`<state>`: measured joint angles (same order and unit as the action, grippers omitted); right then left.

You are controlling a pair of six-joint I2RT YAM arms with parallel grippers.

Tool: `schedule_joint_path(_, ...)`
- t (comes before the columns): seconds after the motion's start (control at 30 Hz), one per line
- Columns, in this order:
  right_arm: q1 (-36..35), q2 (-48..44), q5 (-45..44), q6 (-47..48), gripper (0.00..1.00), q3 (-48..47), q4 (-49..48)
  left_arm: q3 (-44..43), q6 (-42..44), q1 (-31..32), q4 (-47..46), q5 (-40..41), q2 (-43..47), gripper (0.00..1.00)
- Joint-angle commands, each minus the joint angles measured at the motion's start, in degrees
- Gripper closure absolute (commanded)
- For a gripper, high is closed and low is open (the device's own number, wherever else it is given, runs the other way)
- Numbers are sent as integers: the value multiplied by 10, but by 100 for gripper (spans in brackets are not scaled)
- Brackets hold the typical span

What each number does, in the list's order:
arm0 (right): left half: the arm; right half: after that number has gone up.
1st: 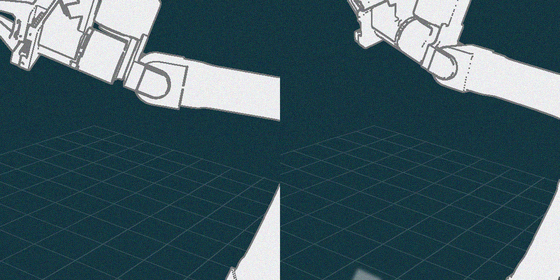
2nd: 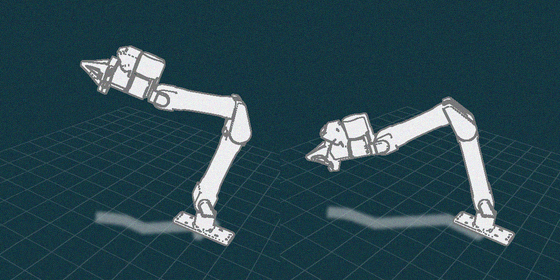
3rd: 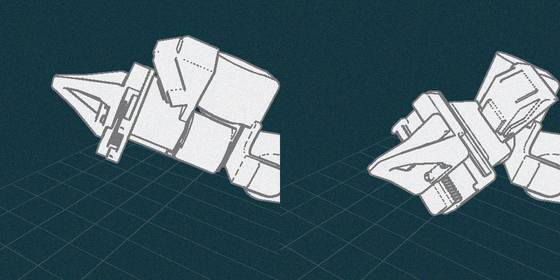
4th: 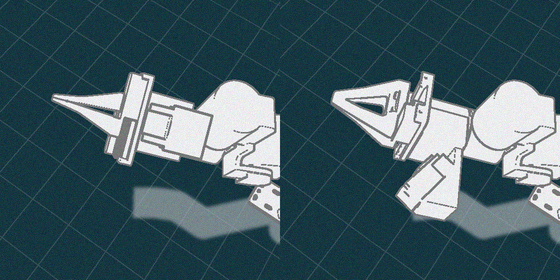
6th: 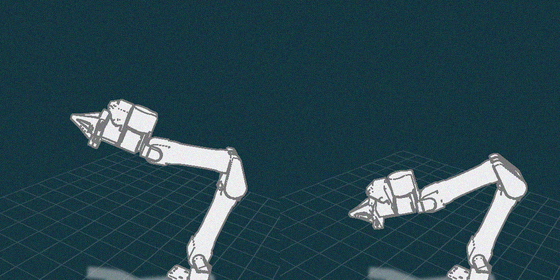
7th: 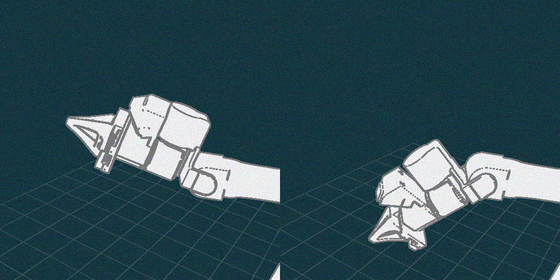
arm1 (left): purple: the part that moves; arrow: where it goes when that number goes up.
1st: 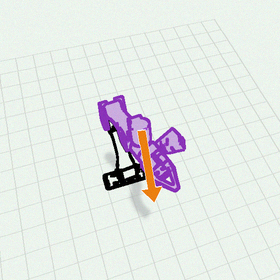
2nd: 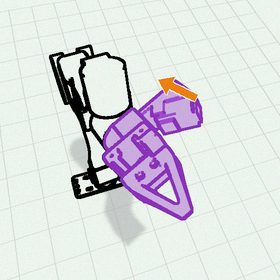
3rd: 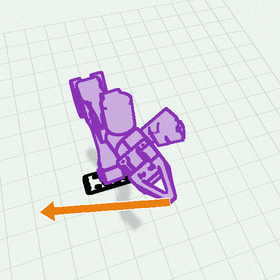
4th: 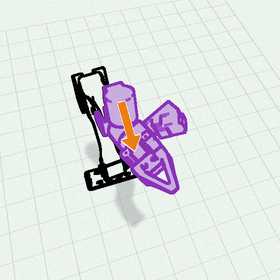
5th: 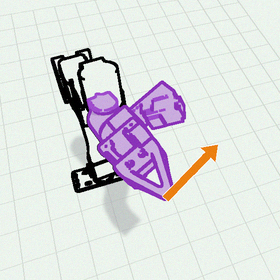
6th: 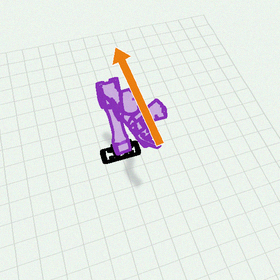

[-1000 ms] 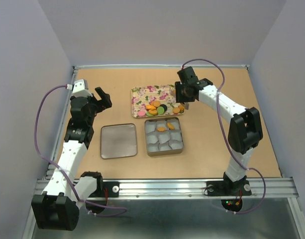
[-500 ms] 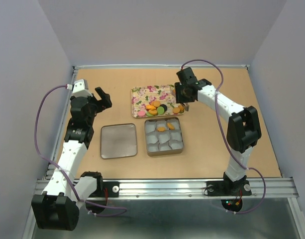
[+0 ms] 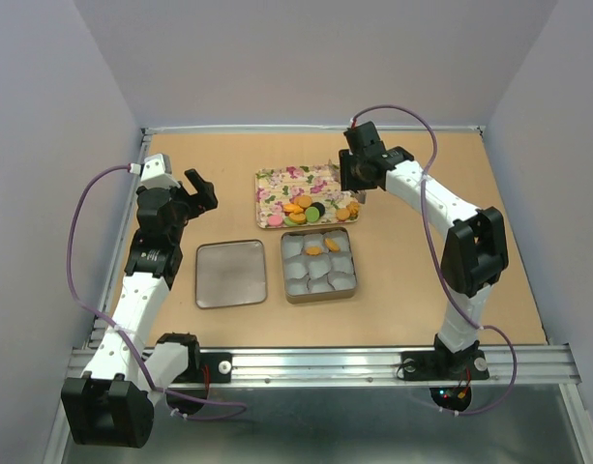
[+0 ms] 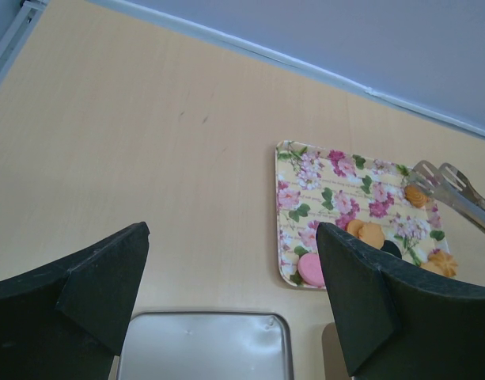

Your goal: Pack the cookies

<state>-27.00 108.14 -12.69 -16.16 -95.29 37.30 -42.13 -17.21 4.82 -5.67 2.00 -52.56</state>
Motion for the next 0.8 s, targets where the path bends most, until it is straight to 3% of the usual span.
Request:
schedule_joint_path(0.0, 0, -17, -18, 14, 51, -34, -20, -26, 4, 4, -14, 2, 2, 2)
schedule_joint_path(0.77, 0, 31, -44, 23, 50, -14, -18, -28, 6, 4, -12, 6, -2, 2)
